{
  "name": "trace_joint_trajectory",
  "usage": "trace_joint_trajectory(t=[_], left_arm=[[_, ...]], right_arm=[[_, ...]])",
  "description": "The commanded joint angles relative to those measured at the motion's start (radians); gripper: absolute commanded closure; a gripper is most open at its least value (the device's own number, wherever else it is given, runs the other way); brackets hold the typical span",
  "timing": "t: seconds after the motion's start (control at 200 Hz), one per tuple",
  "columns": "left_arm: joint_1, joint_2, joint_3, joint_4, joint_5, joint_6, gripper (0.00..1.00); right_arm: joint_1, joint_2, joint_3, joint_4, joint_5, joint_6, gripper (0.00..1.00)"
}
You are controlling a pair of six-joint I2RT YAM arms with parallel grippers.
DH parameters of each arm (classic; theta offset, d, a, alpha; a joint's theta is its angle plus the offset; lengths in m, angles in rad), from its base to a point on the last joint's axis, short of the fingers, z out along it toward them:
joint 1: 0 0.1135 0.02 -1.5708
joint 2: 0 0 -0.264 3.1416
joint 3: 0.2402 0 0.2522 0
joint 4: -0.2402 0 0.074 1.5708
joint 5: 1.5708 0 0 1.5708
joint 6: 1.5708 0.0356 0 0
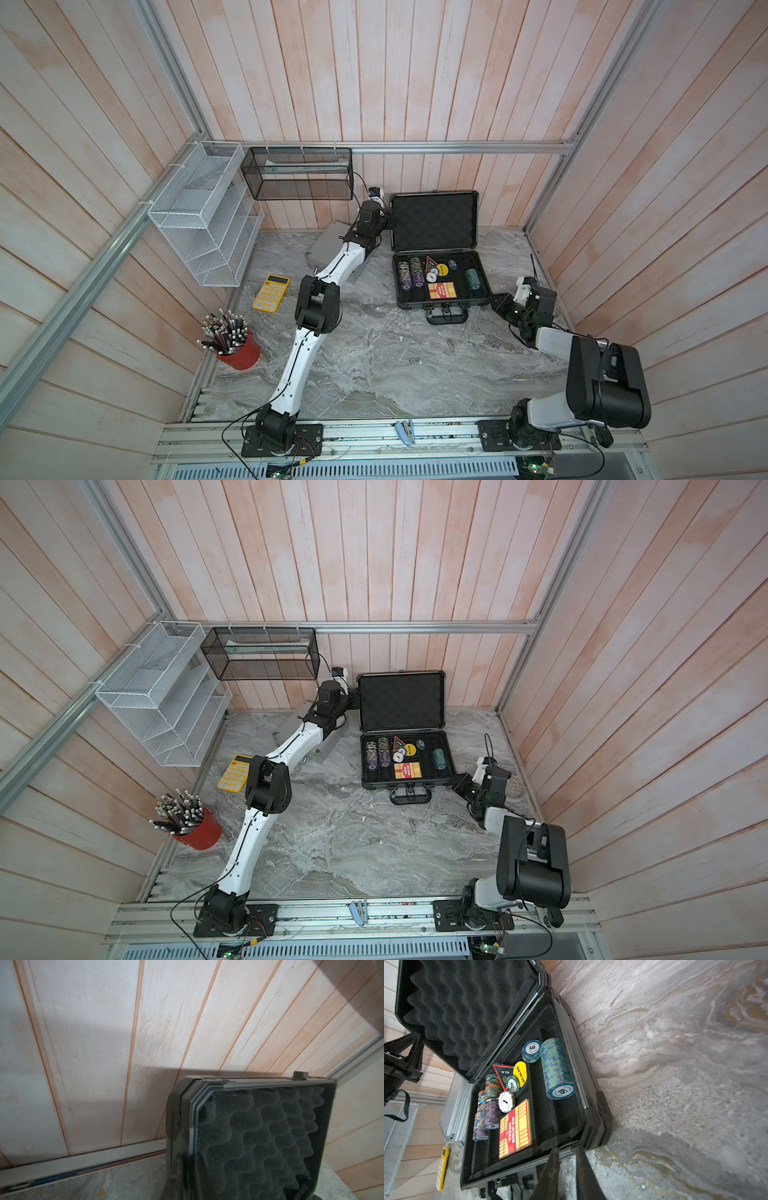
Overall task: Open the poker set cases
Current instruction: Open the case lid on the poker set case.
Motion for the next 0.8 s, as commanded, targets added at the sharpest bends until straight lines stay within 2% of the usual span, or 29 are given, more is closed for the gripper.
trace_joint_trajectory(t=[0.0, 0.15, 0.505, 0.675, 0.79], left_arm=[[-0.068, 0.046, -0.084, -0.228, 0.162, -0.042, 0.74], [-0.068, -0.009, -0.142, -0.202, 0.149, -0.035, 0.57], [-0.067, -0.195, -0.336, -0.111, 0.130, -0.023, 0.45], [-0.067, -0.342, -0.507, -0.039, 0.094, -0.004, 0.36], [-0.067, -0.461, -0.642, 0.000, 0.057, 0.004, 0.33]], right_arm=[[0.004, 0.016, -0.005, 0.027, -0.004, 0.007, 0.82], [0.004, 0.019, 0.003, 0.025, -0.005, 0.006, 0.82], [0.004, 0.025, 0.056, -0.021, 0.000, -0.023, 0.82], [0.004, 0.041, 0.156, -0.133, 0.005, -0.102, 0.76], [0.004, 0.060, 0.228, -0.209, 0.023, -0.144, 0.71]])
